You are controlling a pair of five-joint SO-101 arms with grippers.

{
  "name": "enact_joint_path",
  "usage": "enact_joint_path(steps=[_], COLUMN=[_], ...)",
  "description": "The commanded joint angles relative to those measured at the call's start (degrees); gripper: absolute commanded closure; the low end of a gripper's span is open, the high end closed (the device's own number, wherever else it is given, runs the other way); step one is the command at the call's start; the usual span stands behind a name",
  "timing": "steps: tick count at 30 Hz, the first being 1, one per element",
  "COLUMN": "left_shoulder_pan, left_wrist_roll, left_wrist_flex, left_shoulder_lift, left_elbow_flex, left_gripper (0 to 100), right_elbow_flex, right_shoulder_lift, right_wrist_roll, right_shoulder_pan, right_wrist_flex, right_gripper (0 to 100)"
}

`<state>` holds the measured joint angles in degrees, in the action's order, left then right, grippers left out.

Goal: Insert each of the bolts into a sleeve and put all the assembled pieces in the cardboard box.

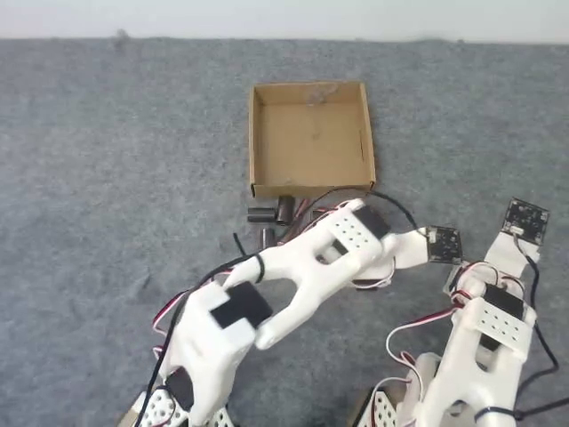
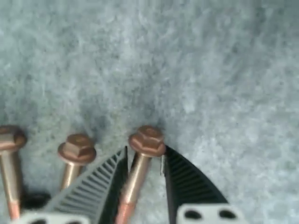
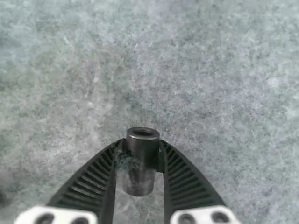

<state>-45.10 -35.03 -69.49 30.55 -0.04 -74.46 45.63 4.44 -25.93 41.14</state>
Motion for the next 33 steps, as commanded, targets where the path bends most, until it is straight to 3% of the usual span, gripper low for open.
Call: enact_joint_path(steps=[1,4,11,16,22,33], left_shoulder_pan=[0.0,-0.1,0.2,1.8,2.7,4.0], left_wrist_roll=[-0.4,-0.4,0.1,6.9,7.6,20.3], left_wrist_flex=[-4.0,-5.1,-5.2,-5.2,-5.3,-5.8], left_shoulder_lift=[2.1,2.6,2.5,2.5,0.3,-5.9], left_elbow_flex=[-5.3,-6.0,-6.0,-6.0,-5.9,-5.1], left_gripper=[91,99,99,99,99,99], right_elbow_flex=[1.3,1.3,1.3,1.3,1.3,1.4], right_shoulder_lift=[0.0,0.0,0.0,0.1,0.4,0.4], right_wrist_roll=[1.0,1.0,1.0,0.8,0.5,0.4], right_shoulder_pan=[-0.5,-0.5,-0.7,-0.9,-2.0,-2.4], right_wrist_flex=[-0.7,-0.7,-0.7,-0.7,-0.6,-0.6], right_gripper=[98.9,98.9,98.9,98.9,98.9,98.9])
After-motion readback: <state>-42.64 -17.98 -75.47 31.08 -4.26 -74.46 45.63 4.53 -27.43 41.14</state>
